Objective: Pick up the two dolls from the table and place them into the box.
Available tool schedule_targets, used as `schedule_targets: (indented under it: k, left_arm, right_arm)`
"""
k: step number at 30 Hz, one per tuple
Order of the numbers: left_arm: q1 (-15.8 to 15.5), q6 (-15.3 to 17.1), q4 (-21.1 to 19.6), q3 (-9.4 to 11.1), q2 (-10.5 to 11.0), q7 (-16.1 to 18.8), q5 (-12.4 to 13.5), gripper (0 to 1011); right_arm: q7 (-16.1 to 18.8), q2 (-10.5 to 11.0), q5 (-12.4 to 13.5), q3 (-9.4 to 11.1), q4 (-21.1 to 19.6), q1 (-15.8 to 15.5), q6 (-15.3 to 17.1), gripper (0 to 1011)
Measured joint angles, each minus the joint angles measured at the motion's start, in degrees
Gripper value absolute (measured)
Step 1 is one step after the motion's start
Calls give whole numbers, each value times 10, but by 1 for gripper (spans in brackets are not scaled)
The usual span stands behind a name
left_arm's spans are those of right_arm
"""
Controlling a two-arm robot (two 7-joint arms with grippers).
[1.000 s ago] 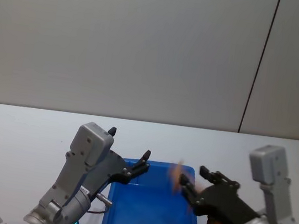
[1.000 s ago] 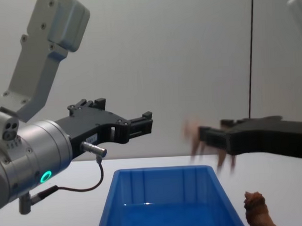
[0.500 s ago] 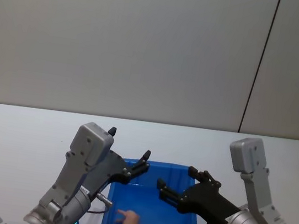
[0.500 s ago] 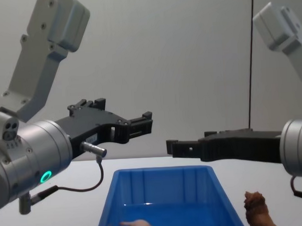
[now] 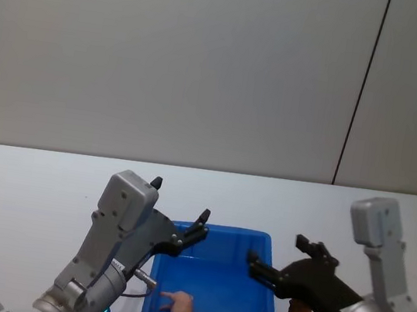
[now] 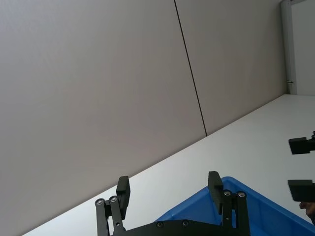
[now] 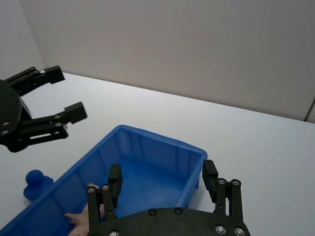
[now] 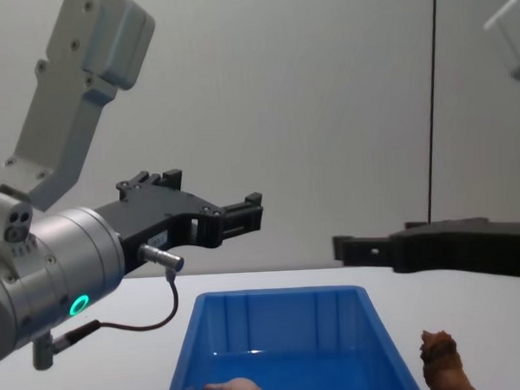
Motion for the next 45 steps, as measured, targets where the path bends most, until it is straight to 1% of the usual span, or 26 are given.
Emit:
schedule_targets:
  k: [5, 8, 21, 24, 28, 36, 45]
  left_arm:
    - [0, 0, 0, 0, 0, 0, 0, 1002]
    - [0, 0, 0, 0, 0, 0, 0, 1002]
    - [0, 0, 0, 0, 0, 0, 0, 1001]
    - [0, 0, 0, 0, 0, 0, 0, 1002]
    - [0, 0, 0, 0, 0, 0, 0, 1001]
    - [0, 0, 0, 0, 0, 0, 0, 1002]
    - [0, 0, 0, 0, 0, 0, 0, 1002]
  right_arm:
    - [-19, 12, 5, 6, -17, -16, 3, 1001]
    - [-34, 23, 8, 12, -29, -32, 6, 1001]
    - [-65, 50, 10, 18, -44, -82, 11, 1001]
    - [-68, 52, 9, 18, -44, -86, 11, 1001]
    - [-73, 56, 2, 14, -39, -99, 9, 1001]
    - [-77, 55, -12, 9, -28, -109, 2, 1001]
    - [-82, 49, -34, 0, -8, -114, -19, 1001]
